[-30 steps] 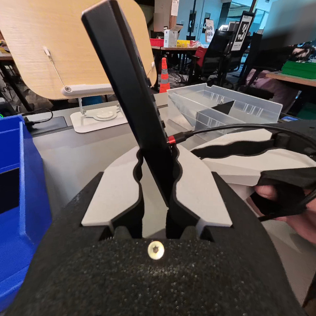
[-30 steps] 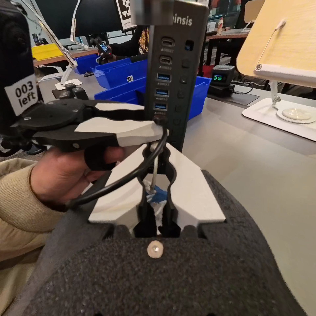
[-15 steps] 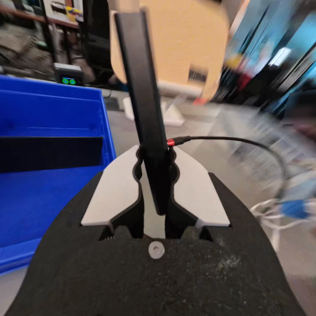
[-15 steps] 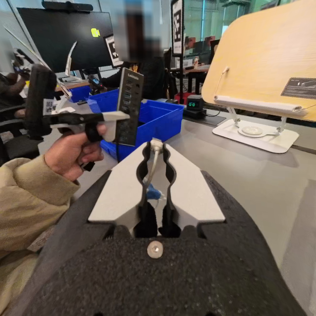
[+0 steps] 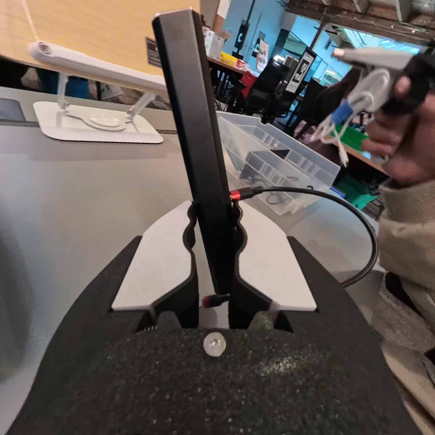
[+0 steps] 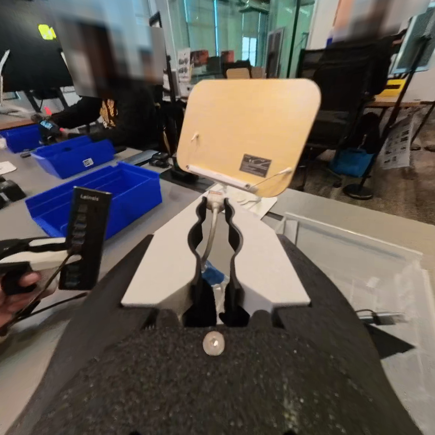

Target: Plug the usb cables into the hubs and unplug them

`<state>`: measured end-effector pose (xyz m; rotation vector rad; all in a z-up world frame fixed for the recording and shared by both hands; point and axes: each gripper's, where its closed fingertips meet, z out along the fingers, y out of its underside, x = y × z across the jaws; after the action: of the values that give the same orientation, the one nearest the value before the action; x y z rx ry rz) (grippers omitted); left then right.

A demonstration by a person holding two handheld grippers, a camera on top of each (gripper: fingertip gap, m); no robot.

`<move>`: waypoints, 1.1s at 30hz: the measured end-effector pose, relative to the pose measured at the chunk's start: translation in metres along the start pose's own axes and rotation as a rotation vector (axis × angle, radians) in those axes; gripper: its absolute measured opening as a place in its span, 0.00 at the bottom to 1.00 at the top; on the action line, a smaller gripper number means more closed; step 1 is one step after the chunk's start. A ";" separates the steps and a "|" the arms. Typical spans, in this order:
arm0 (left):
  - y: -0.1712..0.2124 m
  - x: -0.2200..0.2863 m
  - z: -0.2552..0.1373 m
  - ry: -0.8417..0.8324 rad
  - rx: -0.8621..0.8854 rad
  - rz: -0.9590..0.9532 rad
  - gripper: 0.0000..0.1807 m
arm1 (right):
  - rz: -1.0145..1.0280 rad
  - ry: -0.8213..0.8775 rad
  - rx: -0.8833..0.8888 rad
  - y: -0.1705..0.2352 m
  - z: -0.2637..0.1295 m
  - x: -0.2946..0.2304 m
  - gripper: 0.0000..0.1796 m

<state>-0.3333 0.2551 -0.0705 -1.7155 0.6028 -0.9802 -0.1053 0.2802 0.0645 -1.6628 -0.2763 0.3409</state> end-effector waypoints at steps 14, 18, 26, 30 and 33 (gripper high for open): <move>0.005 0.031 0.012 0.092 0.019 0.107 0.17 | -0.040 0.140 -0.794 0.196 -0.004 0.100 0.25; 0.000 0.025 0.008 0.066 0.043 0.099 0.17 | -0.027 0.117 -0.636 0.143 -0.009 0.088 0.26; -0.003 0.021 0.008 -0.009 0.055 0.155 0.17 | -0.002 -0.426 -0.363 0.073 0.018 -0.124 0.26; -0.010 0.022 0.003 -0.050 0.100 0.189 0.17 | 0.051 -0.446 -0.354 0.097 0.040 -0.195 0.26; -0.015 0.024 -0.002 -0.062 0.145 0.201 0.17 | 0.116 -0.439 -0.320 0.106 0.048 -0.207 0.24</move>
<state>-0.3232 0.2407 -0.0480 -1.5200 0.6345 -0.8060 -0.3172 0.2344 -0.0335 -1.9105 -0.5868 0.7853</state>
